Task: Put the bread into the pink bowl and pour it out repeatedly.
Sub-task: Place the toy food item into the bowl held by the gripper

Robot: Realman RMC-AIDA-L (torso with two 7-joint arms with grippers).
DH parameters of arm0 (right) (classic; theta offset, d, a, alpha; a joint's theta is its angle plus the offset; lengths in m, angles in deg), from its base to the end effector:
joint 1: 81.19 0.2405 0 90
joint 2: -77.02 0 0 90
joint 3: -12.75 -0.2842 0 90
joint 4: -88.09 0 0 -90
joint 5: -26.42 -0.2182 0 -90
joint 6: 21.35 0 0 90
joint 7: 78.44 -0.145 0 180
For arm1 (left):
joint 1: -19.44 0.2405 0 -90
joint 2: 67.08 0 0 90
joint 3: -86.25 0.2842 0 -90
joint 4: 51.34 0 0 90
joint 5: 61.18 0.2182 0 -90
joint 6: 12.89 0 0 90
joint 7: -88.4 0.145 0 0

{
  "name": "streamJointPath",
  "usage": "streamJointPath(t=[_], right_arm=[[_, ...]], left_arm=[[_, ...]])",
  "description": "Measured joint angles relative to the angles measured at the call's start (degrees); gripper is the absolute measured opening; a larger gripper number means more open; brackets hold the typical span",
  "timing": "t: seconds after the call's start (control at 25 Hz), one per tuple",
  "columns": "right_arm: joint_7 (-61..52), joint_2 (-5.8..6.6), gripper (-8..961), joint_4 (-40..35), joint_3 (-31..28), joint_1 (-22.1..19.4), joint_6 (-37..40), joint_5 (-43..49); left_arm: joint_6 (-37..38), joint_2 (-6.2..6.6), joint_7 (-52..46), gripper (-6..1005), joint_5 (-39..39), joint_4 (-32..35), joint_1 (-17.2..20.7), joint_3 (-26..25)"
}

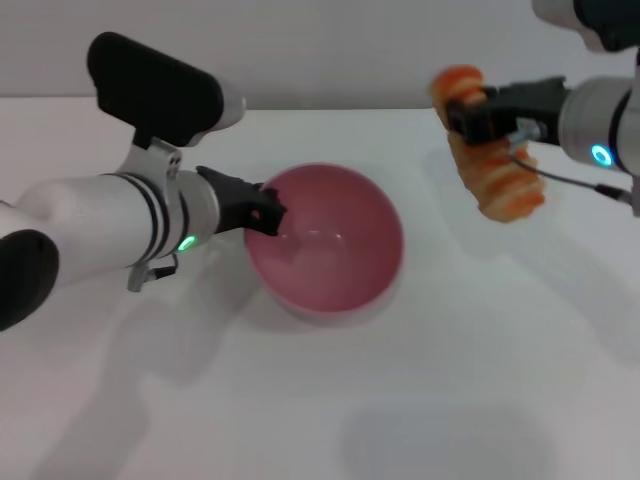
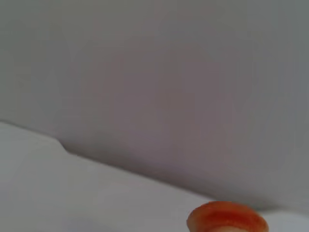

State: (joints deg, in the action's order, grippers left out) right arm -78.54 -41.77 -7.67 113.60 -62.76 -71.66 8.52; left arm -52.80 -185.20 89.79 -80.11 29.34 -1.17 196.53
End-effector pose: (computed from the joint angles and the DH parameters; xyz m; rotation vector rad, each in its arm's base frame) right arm 0.1580 0.3770 -0.0145 -2.1099 0.8387 0.1511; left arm -0.1914 0.3723 -0.0795 -2.2308 -0.7901 -0.0228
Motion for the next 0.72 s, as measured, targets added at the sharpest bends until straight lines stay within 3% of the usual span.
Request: streamJointPath(t=[0.44, 0.72], right_arm=[[-0.35, -0.25, 261, 1.25, 4.30, 2.33, 3.78, -2.74], [1.50, 0.01, 251, 4.41, 7.05, 3.70, 6.80, -6.80]], left_arm=[[1.53, -0.33, -0.34, 51, -1.02, -0.14, -2.64, 1.82], [1.95, -0.22, -0.34, 50, -1.12, 0.29, -2.71, 1.85]])
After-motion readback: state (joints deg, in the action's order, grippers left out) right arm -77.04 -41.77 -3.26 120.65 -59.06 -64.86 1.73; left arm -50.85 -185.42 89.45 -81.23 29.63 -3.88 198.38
